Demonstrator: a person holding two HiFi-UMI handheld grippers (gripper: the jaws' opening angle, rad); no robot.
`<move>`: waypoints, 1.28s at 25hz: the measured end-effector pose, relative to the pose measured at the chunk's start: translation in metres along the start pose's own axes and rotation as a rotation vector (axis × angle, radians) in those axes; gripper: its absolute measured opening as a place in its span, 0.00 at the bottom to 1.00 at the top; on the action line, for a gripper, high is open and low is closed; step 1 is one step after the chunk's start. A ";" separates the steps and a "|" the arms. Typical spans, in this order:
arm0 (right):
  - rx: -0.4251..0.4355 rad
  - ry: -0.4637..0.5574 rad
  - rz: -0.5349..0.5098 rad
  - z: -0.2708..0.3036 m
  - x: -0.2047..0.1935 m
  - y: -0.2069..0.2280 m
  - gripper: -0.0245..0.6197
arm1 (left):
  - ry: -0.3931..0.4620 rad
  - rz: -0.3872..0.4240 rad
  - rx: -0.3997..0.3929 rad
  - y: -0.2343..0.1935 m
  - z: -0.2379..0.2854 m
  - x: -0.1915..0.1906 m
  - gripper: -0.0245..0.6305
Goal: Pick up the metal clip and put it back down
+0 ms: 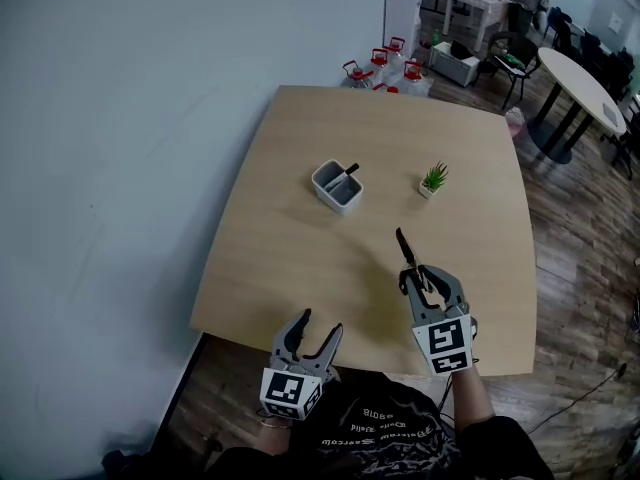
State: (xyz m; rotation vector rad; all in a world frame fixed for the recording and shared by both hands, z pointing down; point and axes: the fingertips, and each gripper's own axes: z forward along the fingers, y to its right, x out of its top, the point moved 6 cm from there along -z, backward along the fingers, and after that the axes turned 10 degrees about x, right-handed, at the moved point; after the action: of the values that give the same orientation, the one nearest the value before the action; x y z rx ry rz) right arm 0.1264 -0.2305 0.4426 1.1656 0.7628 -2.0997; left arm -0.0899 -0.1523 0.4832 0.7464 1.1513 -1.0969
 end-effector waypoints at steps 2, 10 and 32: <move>-0.038 0.022 0.045 -0.015 -0.006 -0.004 0.20 | -0.005 0.008 -0.028 0.004 0.002 -0.001 0.44; -0.150 0.068 0.174 -0.067 -0.043 -0.018 0.20 | -0.004 0.004 -0.111 0.020 0.013 -0.003 0.44; -0.094 0.062 0.129 -0.053 -0.043 -0.029 0.20 | 0.019 0.003 -0.107 0.019 0.033 0.003 0.44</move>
State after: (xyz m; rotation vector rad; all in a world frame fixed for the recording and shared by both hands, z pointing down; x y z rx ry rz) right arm 0.1512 -0.1633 0.4622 1.2013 0.7850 -1.9093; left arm -0.0613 -0.1768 0.4883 0.6765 1.2145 -1.0194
